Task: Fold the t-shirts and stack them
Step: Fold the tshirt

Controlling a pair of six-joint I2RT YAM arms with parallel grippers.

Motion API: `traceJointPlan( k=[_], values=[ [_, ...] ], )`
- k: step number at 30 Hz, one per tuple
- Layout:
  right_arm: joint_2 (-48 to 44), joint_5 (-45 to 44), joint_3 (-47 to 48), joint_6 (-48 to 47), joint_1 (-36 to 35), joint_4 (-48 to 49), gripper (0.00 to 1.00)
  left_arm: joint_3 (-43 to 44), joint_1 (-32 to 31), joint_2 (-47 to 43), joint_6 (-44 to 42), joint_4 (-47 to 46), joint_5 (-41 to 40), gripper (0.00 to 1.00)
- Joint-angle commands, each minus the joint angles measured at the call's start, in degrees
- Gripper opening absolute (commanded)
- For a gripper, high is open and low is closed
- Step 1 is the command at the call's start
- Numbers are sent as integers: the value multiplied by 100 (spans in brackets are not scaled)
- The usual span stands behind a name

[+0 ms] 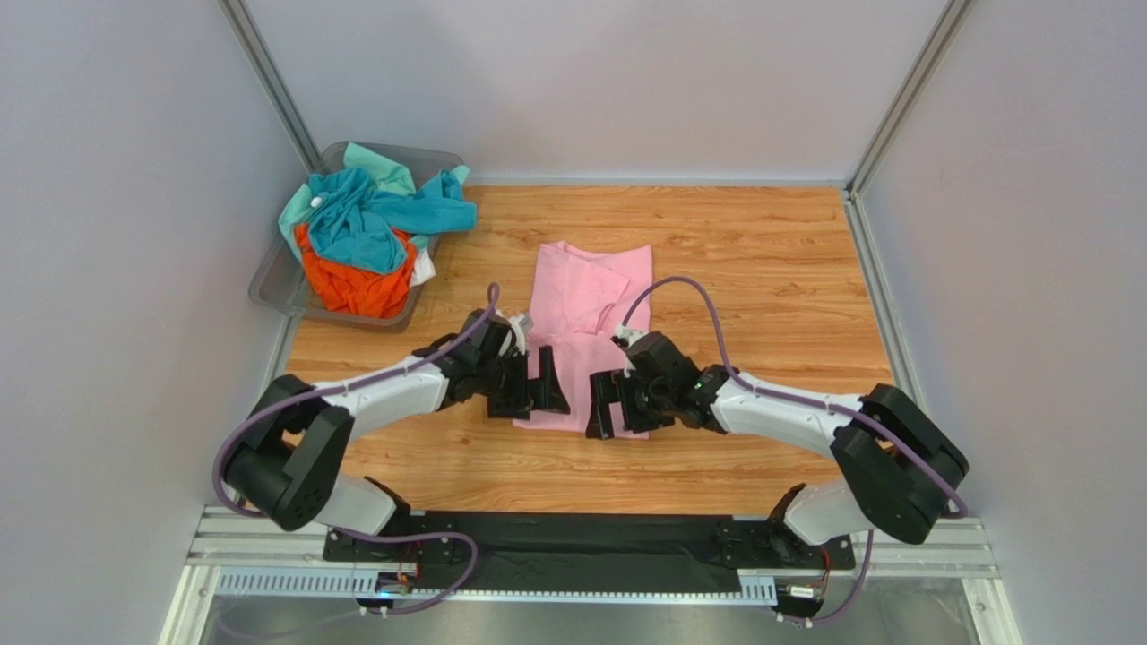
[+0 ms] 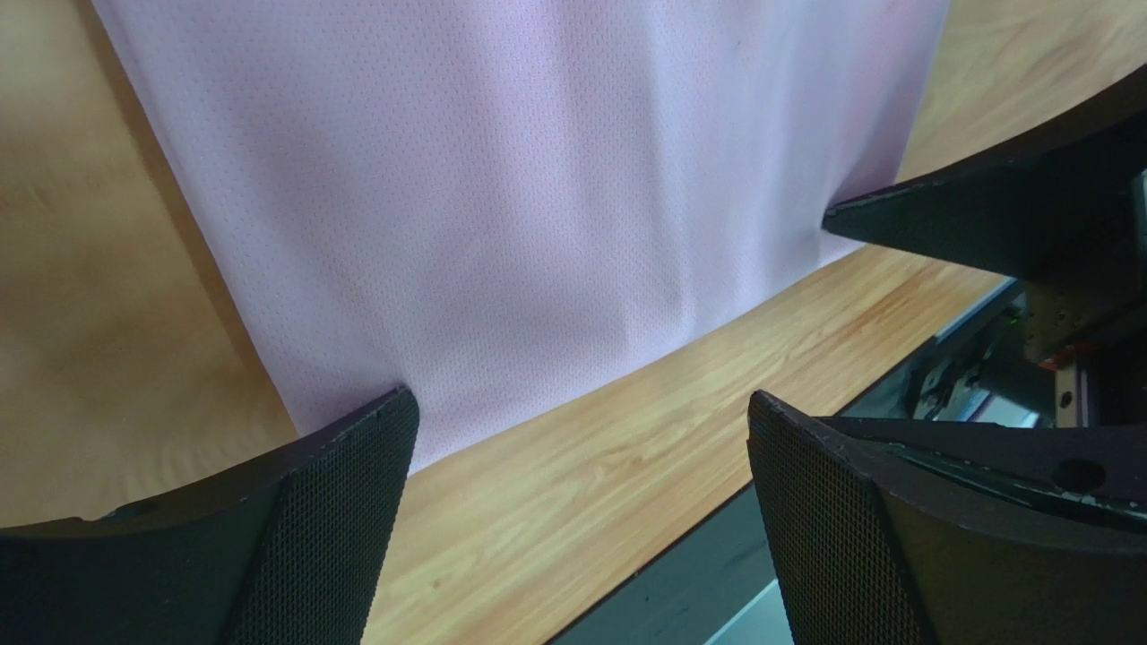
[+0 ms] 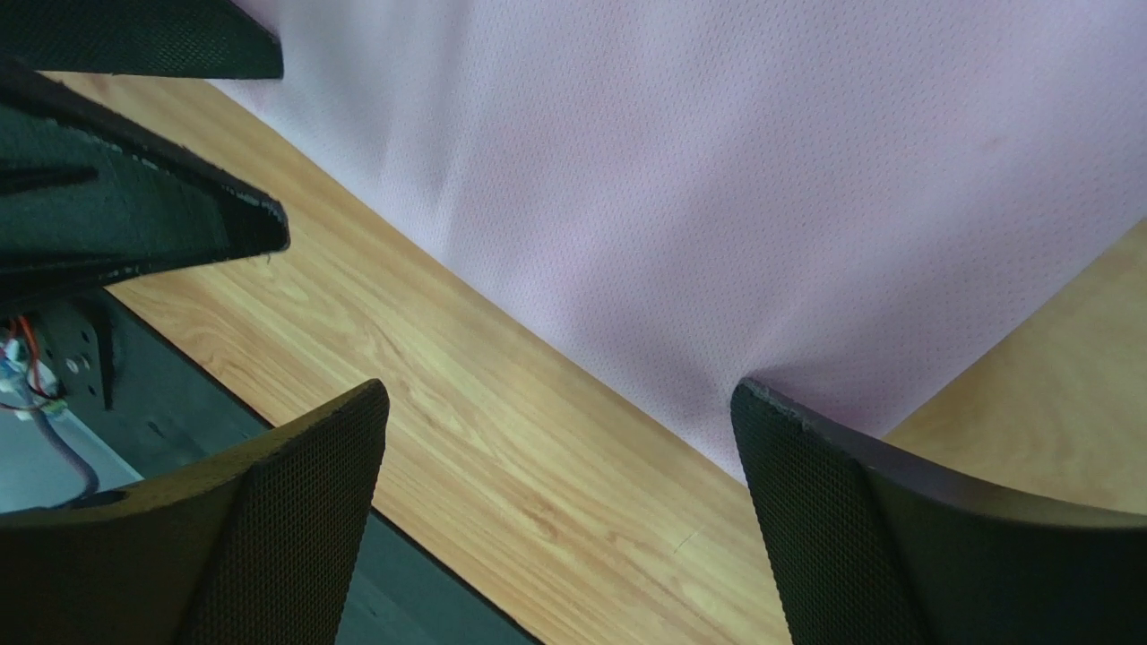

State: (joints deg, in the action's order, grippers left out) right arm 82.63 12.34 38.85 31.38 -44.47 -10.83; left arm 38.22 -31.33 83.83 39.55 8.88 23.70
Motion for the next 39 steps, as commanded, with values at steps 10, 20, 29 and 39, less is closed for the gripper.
traceJointPlan(
  k=[10,20,29,39],
  values=[
    [-2004,-1576,343,18,-967,-1896,100,-394,-708,-2765,474,2352,-1657,100],
    [-2366,-1322,-492,290,-967,-1493,99,-1210,-708,-3322,958,2733,-2133,85],
    [-1452,-961,-484,229,-994,-903,88,-1177,-699,-2452,985,2258,-2282,43],
    [-529,-1225,-89,114,-1397,-1114,83,-1141,-708,-2081,844,2030,-2256,34]
  ],
)
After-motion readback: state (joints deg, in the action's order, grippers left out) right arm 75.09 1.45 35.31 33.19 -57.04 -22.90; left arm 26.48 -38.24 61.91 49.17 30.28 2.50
